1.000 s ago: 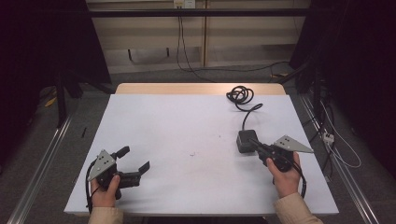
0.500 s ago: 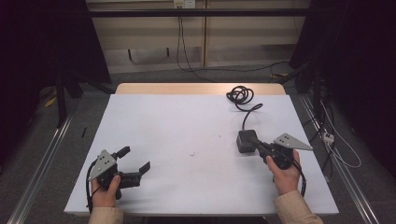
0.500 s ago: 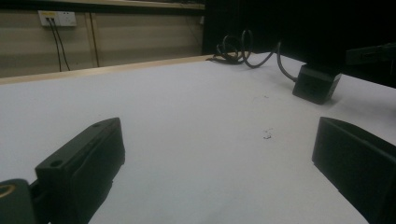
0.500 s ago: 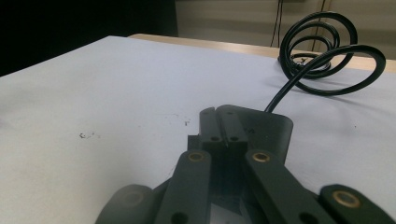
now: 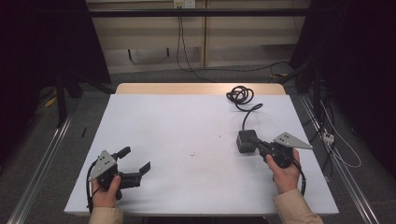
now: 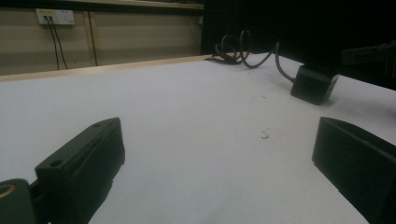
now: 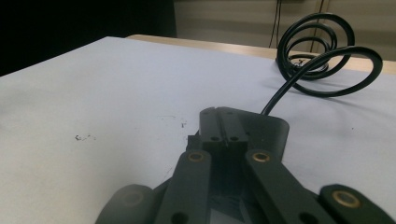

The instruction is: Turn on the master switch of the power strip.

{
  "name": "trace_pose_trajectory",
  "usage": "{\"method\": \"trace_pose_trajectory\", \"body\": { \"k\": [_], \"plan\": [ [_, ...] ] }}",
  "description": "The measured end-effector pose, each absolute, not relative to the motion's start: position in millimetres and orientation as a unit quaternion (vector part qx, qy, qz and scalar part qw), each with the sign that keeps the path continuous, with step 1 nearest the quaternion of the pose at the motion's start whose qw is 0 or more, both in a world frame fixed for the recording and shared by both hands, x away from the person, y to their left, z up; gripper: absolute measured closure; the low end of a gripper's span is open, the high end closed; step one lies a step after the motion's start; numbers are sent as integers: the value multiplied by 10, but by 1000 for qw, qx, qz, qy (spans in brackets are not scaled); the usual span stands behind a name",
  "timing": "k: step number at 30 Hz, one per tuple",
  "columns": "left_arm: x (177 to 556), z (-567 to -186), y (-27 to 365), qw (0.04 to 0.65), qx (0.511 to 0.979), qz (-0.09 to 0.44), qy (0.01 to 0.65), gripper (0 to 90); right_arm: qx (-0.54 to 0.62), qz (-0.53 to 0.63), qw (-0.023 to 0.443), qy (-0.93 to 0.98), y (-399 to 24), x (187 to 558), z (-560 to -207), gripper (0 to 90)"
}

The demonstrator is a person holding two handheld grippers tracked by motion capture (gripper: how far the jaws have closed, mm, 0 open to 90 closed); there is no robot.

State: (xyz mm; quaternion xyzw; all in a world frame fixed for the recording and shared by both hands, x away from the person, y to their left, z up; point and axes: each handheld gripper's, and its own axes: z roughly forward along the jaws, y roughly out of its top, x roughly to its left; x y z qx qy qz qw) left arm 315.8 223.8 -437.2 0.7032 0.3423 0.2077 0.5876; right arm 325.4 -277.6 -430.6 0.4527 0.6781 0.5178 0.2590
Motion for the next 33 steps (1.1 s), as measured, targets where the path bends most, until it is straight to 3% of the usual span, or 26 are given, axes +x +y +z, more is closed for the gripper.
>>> {"method": "trace_pose_trajectory", "body": {
  "k": [33],
  "plan": [
    [3157,-4370,2241,586,704,209,342,21,449,507,272,684,-2786,3382,-4299,900]
  ]
}}
